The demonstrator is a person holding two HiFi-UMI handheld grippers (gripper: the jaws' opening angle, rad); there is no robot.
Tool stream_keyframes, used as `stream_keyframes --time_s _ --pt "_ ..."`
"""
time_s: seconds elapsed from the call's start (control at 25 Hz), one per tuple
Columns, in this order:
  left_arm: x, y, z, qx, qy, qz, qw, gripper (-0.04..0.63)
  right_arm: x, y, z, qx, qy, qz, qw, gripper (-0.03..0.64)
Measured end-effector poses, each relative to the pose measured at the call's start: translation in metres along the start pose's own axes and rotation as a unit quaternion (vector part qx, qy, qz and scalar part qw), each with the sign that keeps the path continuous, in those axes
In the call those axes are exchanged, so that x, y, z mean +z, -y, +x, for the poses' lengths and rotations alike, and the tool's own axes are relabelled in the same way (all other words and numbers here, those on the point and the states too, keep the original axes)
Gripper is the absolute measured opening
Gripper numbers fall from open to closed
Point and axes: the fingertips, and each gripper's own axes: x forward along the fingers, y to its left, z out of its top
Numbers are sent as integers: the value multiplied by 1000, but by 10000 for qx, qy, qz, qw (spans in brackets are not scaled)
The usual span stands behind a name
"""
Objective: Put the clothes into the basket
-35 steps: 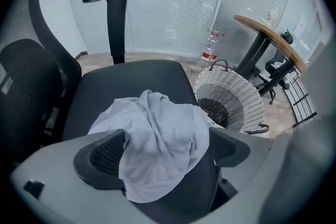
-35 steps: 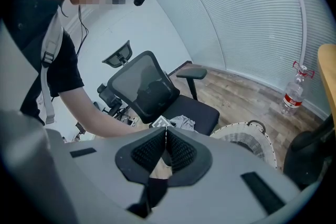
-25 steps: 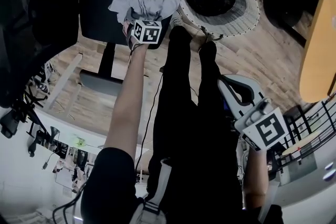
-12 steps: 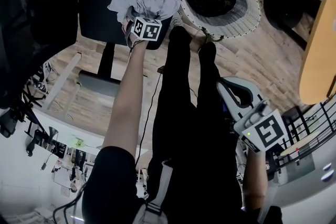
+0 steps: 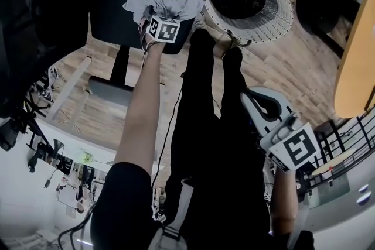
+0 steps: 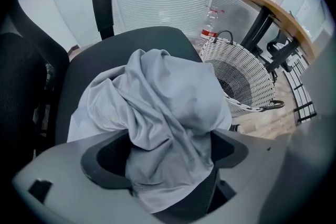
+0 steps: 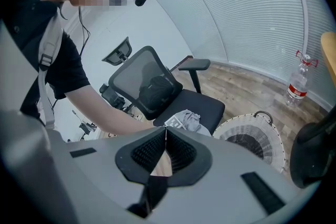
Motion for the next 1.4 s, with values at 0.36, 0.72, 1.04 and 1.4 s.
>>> stream_keyframes --time_s 0.36,0.72,1.04,1.4 --pt "0 -9 -10 274 42 31 9996 161 1 -3 -6 -62 59 -38 10000 18" --pt "4 -6 -22 93 20 59 9999 106 11 -10 -14 -151 172 -139 9996 18" --pt "15 -3 -49 136 202 17 9997 80 31 -25 -21 -119 336 -463 9983 17" --pt "24 -5 -93 226 490 -217 9983 52 66 -40 -38 -141 701 -862 9937 17"
